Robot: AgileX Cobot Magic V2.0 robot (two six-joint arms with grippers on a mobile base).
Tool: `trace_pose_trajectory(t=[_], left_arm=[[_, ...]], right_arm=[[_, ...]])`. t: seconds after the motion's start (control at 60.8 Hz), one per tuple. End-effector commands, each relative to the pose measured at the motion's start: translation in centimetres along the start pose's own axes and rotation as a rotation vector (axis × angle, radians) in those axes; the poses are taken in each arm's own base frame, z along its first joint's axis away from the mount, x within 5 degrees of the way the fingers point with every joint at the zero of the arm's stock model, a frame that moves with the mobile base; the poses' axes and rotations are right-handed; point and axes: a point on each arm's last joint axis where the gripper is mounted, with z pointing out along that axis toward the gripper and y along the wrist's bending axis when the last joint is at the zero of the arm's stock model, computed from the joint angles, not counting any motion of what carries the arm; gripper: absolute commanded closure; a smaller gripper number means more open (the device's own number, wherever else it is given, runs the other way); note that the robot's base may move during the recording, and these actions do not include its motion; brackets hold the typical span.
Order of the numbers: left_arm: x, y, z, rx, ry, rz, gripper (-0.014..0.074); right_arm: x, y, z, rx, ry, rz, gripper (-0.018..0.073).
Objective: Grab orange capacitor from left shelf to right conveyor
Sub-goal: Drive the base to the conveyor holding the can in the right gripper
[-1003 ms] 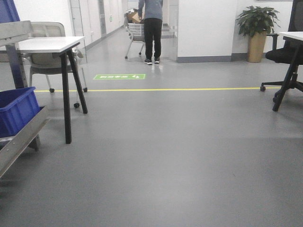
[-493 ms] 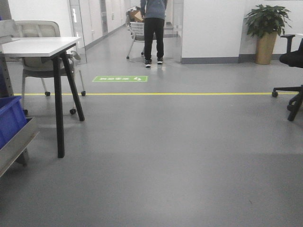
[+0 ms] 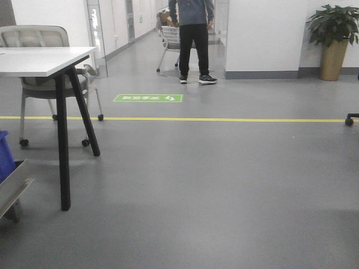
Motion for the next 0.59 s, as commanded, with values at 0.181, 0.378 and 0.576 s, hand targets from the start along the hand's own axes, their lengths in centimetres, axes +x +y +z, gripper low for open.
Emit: trace_pose_trajectory(t=[0.181, 0.378, 0.576], left_arm=[[-0.96, 0.03, -0.16, -0.005, -0.096, -0.005, 0.0723], [-0.96, 0.03, -0.16, -0.005, -0.096, -0.005, 0.0723], [-0.96, 0.03, -0.16, -0.005, -0.096, -0.005, 0.0723]], right_arm=[[-1.64, -0.09, -0.04, 0.009, -0.107, -0.016, 0.0396], [-1.64, -0.09, -0.04, 0.009, -0.107, -0.016, 0.0396], [-1.64, -0.09, -0.04, 0.009, -0.107, -0.016, 0.0396]])
